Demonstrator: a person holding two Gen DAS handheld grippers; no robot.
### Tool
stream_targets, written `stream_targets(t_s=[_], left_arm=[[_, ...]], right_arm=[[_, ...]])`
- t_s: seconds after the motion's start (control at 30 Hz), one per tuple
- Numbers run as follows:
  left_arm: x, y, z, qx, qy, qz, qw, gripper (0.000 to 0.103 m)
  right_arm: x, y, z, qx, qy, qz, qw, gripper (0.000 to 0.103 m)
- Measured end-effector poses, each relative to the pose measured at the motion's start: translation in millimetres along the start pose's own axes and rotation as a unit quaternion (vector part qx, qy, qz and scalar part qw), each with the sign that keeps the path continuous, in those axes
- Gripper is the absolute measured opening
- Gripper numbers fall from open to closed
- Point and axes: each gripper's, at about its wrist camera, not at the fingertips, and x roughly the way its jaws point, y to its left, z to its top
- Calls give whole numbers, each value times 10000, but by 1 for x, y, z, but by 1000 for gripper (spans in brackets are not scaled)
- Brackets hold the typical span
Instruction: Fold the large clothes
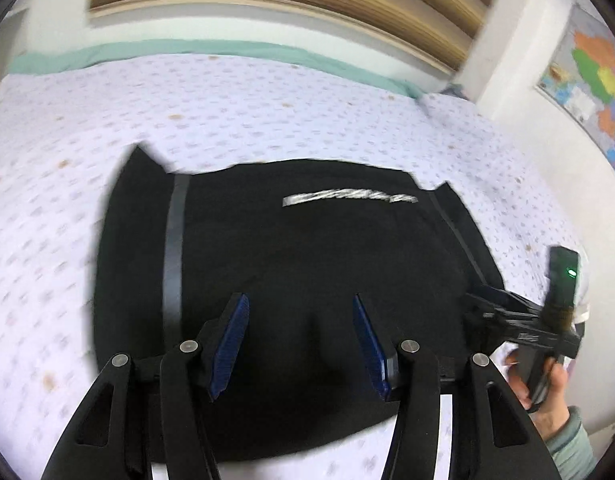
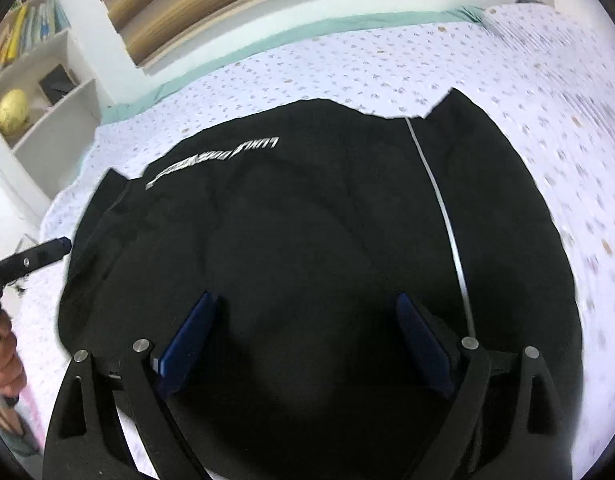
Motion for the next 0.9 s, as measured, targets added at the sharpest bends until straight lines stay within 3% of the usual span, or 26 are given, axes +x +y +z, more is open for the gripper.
stream_targets(t_s=[0.1, 0.17, 0.33, 0.43, 0.67, 0.77, 0.9], left_arm=[[-26, 31, -16, -245, -75, 423, 9988, 55], [-36, 49, -23, -382, -107, 502, 9979, 55], [-53, 108, -40, -1106, -254, 229, 9933, 55], [-44, 127, -49, -1196, -91, -64, 9928, 55], [0, 142, -46, -1370, 57, 94, 9905, 55], [24, 151, -38, -1612, 98, -187, 9867, 55], [58, 162, -34, -1955, 357, -965, 9753, 55]], right_arm=[[-31, 0, -16, 114, -168, 126, 9997, 94], [-49, -9, -23, 256, -319, 200, 9990, 94], [-84, -38, -30, 558, -562, -11, 9969, 94], [-94, -56, -30, 607, -636, -398, 9953, 94], [-101, -89, -22, 823, -711, -675, 9918, 94], [-93, -98, -14, 949, -689, -535, 9917, 94], [-72, -106, -5, 1030, -442, -369, 9930, 94]])
